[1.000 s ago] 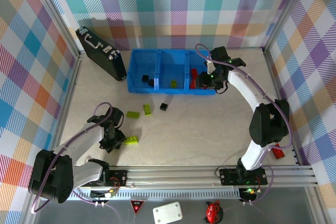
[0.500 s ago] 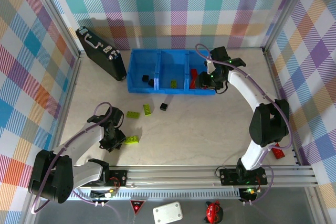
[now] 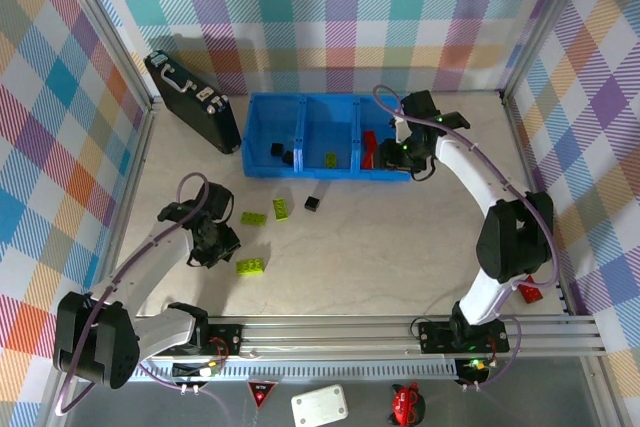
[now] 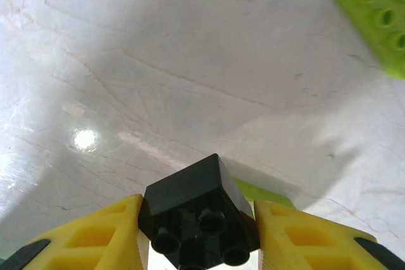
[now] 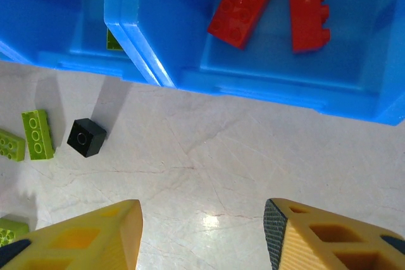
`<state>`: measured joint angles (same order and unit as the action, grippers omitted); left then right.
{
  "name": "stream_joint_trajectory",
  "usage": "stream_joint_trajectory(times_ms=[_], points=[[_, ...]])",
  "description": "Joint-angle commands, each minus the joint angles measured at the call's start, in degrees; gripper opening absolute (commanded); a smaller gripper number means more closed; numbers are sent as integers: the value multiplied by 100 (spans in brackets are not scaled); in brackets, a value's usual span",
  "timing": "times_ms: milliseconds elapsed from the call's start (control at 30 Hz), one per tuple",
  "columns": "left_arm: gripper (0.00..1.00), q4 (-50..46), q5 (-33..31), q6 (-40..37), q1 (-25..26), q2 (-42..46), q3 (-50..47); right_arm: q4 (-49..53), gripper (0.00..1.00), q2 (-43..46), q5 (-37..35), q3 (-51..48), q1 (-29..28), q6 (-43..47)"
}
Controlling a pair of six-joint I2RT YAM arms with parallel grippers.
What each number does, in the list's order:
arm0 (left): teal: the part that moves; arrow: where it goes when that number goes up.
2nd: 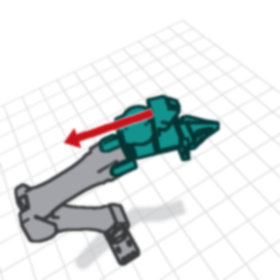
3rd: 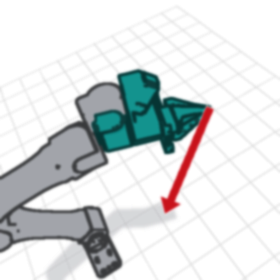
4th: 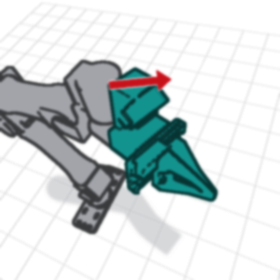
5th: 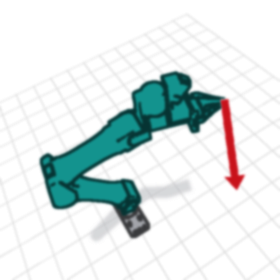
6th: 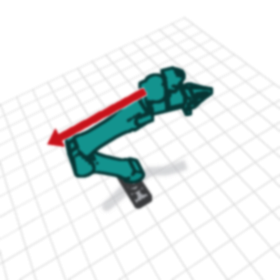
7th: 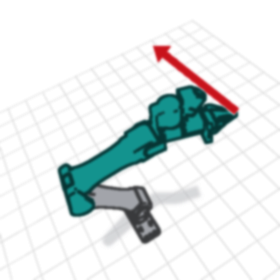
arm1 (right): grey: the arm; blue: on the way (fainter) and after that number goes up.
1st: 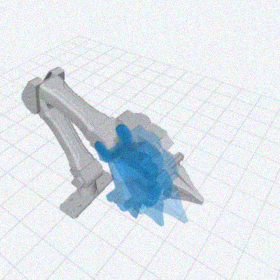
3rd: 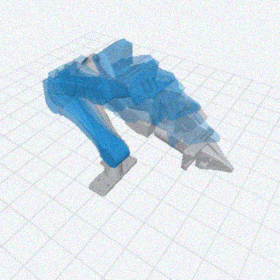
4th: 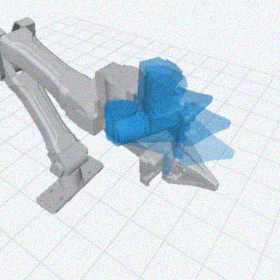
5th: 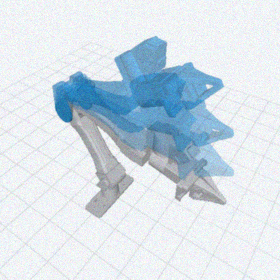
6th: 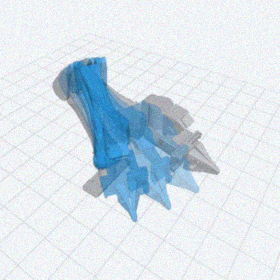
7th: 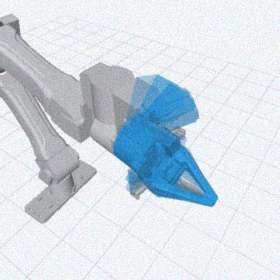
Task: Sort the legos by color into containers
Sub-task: Pick up the lego from the bottom-left of the table, then place the lego in the container.
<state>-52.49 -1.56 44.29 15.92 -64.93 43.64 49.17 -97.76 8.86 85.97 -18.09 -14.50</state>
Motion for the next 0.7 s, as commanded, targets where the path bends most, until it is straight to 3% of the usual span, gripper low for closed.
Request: stream_joint_trajectory(times_ms=[0,667], points=[[42,-246,-39,-339,-72,-137,427,110,55,299,11,-125,-45,-20],[43,89,235,-1403,-72,-2644,3072,276,55,1329,-361,-1056,-47,-262]])
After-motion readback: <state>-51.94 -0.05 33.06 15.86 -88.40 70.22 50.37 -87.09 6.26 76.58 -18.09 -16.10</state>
